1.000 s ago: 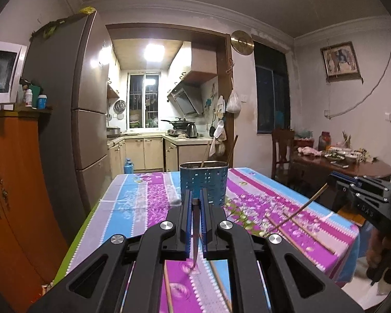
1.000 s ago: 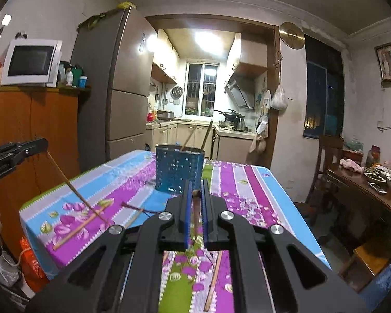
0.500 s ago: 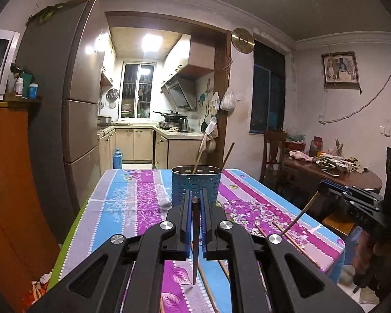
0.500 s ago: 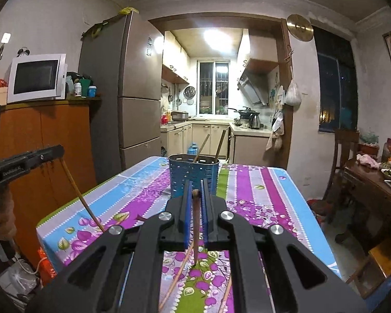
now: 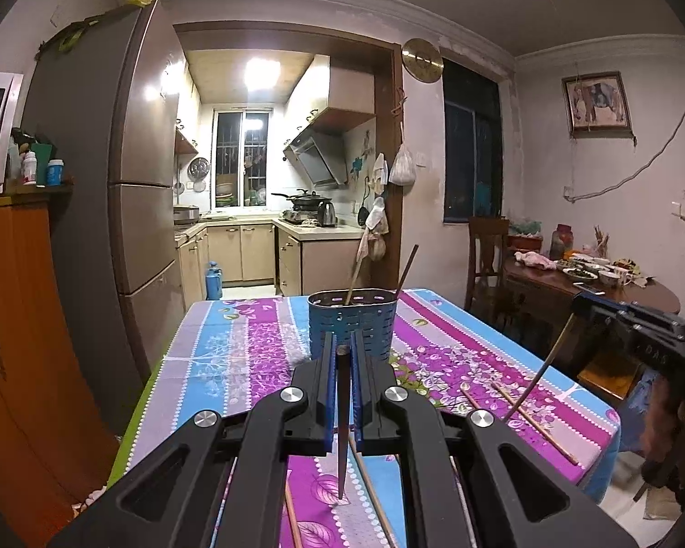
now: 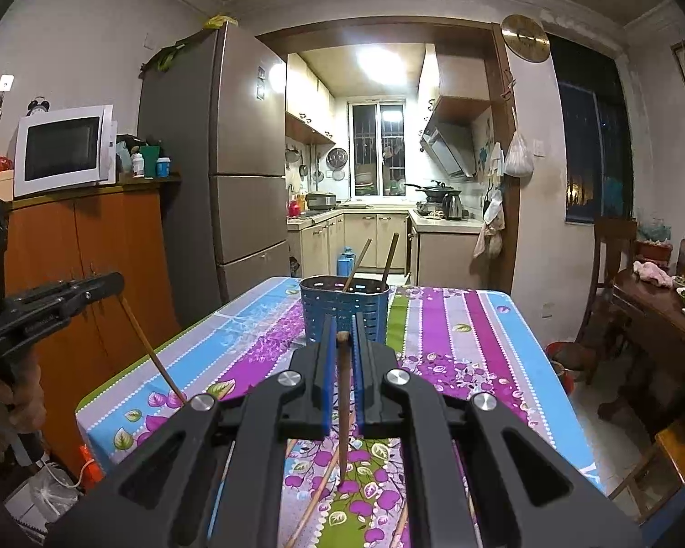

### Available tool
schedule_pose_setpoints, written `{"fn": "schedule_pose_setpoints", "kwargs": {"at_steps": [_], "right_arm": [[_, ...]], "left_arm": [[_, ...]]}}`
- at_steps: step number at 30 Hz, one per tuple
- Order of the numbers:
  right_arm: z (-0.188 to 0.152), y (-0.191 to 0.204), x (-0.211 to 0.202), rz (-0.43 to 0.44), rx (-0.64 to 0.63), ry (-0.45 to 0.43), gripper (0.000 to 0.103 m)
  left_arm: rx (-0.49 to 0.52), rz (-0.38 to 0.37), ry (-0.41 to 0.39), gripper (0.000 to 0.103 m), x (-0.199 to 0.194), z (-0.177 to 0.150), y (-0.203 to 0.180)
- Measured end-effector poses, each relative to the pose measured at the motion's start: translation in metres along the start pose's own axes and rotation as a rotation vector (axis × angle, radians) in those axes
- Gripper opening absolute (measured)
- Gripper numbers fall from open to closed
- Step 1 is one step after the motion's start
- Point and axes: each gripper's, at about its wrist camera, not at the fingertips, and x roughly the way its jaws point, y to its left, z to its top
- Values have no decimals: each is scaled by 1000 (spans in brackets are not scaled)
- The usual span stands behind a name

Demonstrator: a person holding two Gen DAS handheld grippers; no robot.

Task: Organize utensils
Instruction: 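Lift the chopstick with the left gripper while the right gripper lifts another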

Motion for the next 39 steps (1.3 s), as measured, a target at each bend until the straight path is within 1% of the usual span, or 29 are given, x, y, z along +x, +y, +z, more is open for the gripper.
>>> {"fn": "schedule_pose_setpoints", "kwargs": {"at_steps": [3,9,12,23,32,39], "right_arm": [[1,1,0,-4,-8,-1,5],[2,1,1,-2,-13,-1,5],[4,2,3,-1,-21,-5,5],[16,-6,16,18,-22,5,5],[25,-16,19,17,-27,-4,5],[27,-16,19,18,-31,-8,5]], "left_arm": [[-6,0,10,7,5,1,1],[9,25,24,7,10,3,-3],[6,36,43,7,15,4,-5],[-5,50,84,7,29,18,-6],[19,116,110,7,42,18,-13],[35,141,113,7,49,19,-18]]}}
